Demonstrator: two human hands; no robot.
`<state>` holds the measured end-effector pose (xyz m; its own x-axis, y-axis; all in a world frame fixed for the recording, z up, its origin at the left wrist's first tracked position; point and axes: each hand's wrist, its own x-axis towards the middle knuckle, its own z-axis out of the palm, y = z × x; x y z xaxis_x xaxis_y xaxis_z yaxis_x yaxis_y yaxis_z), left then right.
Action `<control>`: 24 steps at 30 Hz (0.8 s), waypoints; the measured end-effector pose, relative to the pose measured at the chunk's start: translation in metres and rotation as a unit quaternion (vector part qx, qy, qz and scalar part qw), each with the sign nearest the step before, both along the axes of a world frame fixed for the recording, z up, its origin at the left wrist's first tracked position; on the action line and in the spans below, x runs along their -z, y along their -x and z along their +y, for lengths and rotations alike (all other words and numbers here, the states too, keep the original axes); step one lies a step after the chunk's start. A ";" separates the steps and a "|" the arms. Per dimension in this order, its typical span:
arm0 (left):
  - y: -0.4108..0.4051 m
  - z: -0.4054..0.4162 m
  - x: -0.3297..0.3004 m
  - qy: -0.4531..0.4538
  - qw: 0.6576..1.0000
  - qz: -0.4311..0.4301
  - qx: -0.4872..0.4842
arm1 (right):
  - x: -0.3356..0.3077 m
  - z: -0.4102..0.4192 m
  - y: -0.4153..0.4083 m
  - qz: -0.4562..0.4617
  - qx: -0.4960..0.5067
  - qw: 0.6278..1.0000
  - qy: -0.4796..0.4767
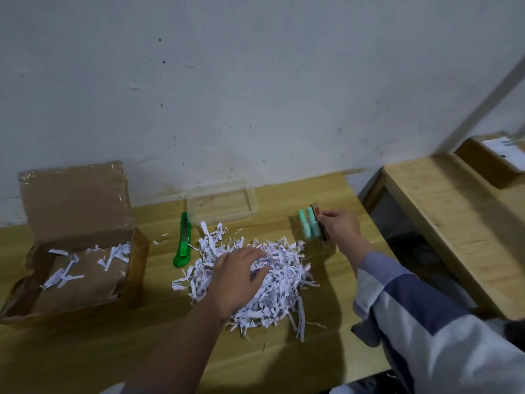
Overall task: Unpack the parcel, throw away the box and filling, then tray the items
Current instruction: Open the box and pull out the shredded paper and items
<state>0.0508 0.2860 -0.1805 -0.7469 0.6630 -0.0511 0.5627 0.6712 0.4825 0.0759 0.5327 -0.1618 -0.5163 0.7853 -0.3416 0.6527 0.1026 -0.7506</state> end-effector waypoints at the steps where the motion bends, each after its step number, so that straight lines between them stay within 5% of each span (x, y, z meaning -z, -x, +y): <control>1: 0.000 -0.001 0.005 0.009 1.000 -0.003 0.003 | 0.004 0.003 0.002 -0.017 -0.006 1.000 -0.006; 14: 0.008 -0.020 0.025 -0.082 0.997 -0.006 -0.003 | 0.019 -0.014 0.002 -0.125 -0.158 0.962 -0.185; 17: 0.008 -0.028 0.022 -0.072 0.997 0.014 -0.005 | 0.011 -0.040 -0.009 -0.086 -0.209 0.943 -0.245; 24: -0.002 -0.045 0.016 -0.033 0.998 0.059 -0.016 | -0.008 -0.117 -0.026 0.092 -0.392 0.888 -0.222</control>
<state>0.0526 0.2405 -0.1964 -0.7655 0.6382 0.0817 0.5974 0.6579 0.4585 0.1019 0.4152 -0.1540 -0.9787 0.1966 0.0593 0.1206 0.7842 -0.6087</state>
